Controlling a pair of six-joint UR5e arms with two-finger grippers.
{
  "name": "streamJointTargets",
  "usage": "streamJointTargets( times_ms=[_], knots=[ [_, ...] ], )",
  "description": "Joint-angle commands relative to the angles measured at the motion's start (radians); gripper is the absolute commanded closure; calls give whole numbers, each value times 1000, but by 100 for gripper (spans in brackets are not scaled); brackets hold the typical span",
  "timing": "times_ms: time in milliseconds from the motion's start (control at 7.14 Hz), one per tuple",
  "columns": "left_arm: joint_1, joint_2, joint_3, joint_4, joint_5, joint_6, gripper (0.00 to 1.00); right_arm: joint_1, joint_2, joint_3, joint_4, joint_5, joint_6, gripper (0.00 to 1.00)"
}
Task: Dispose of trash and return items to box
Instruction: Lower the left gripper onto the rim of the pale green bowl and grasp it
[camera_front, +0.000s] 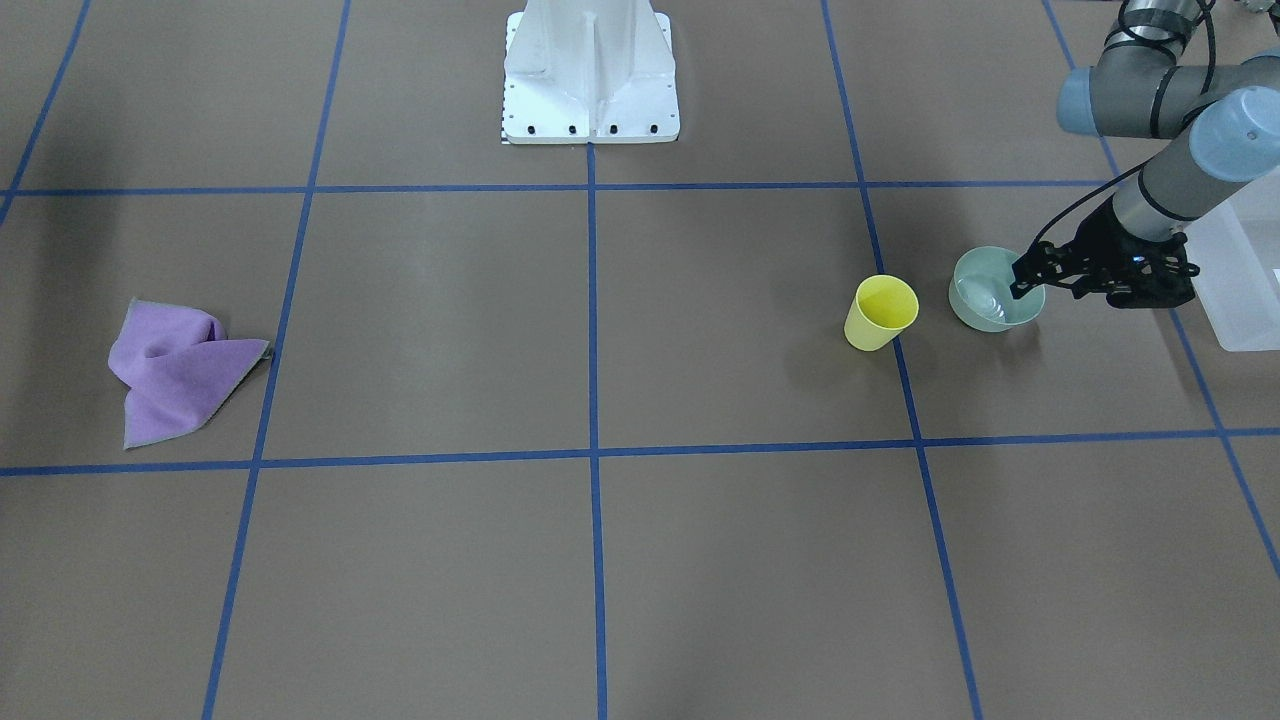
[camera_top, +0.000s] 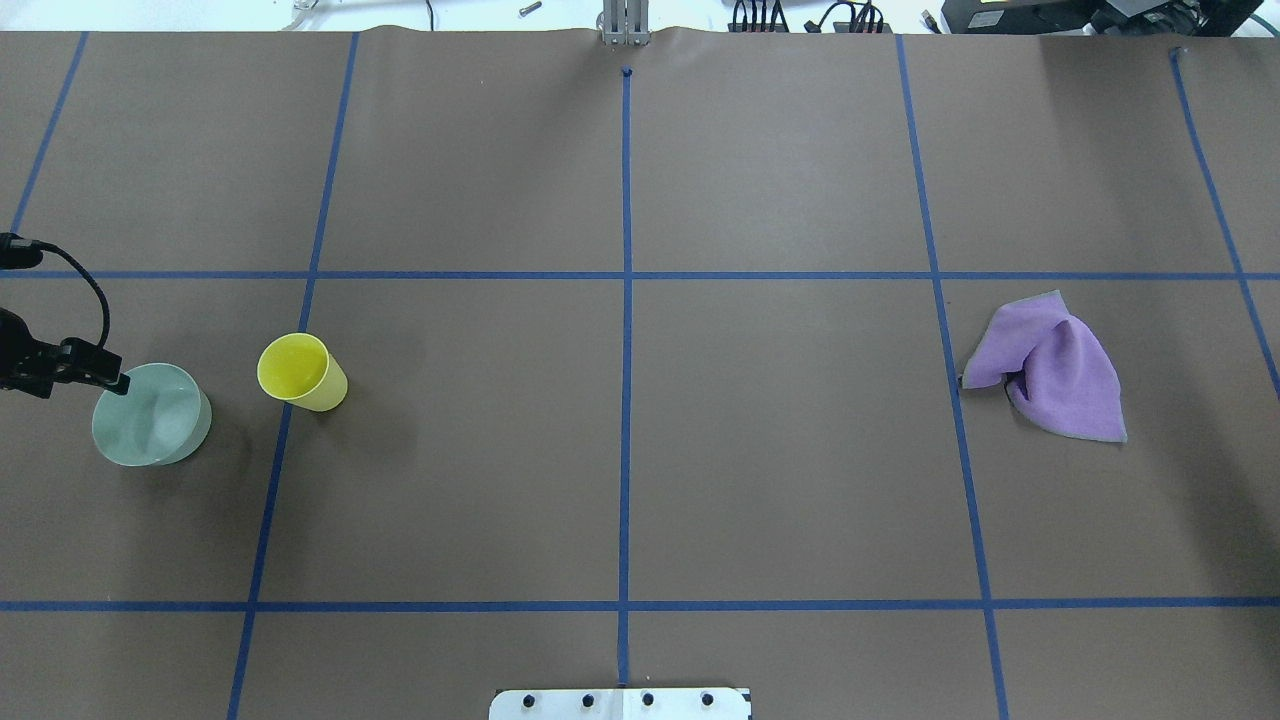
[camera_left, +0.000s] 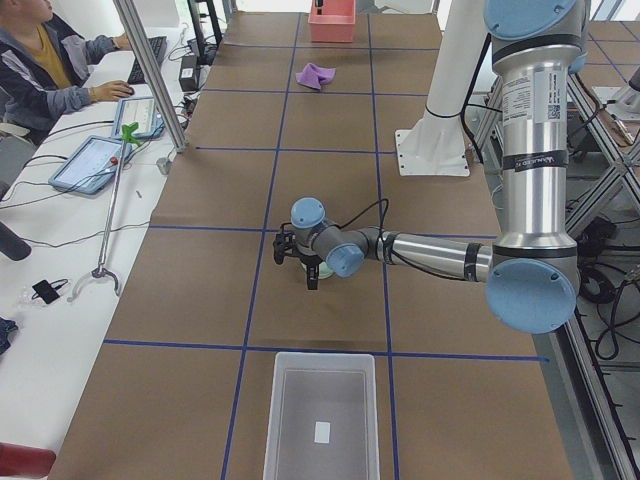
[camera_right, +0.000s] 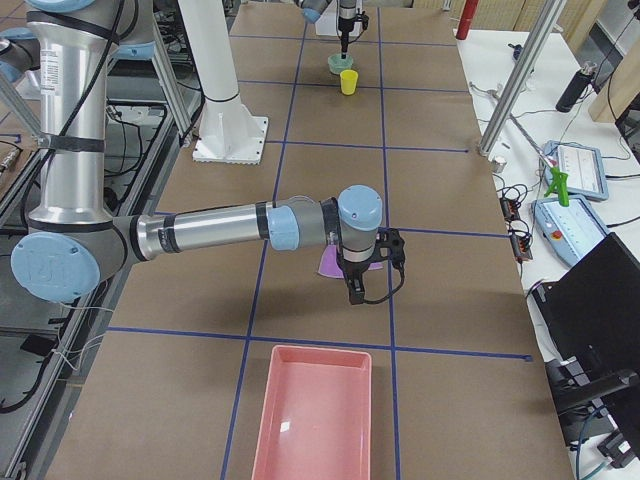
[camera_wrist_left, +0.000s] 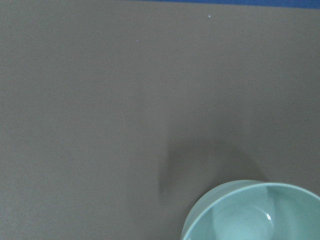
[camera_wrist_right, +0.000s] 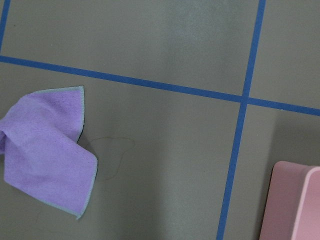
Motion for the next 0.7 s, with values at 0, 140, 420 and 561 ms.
streamJointTargets(
  times_ms=[0, 140, 420, 561],
  knots=[
    [22, 0, 5, -2, 3, -1, 48, 0, 0, 0, 0, 1, 7, 0],
    [22, 3, 4, -2, -4, -4, 99, 0, 0, 0, 0, 2, 7, 0],
    [23, -3, 1, 1, -11, -5, 100, 0, 0, 2, 1, 2, 7, 0],
    [21, -1, 4, -2, -53, -5, 100, 0, 2, 2, 1, 2, 7, 0]
  ],
)
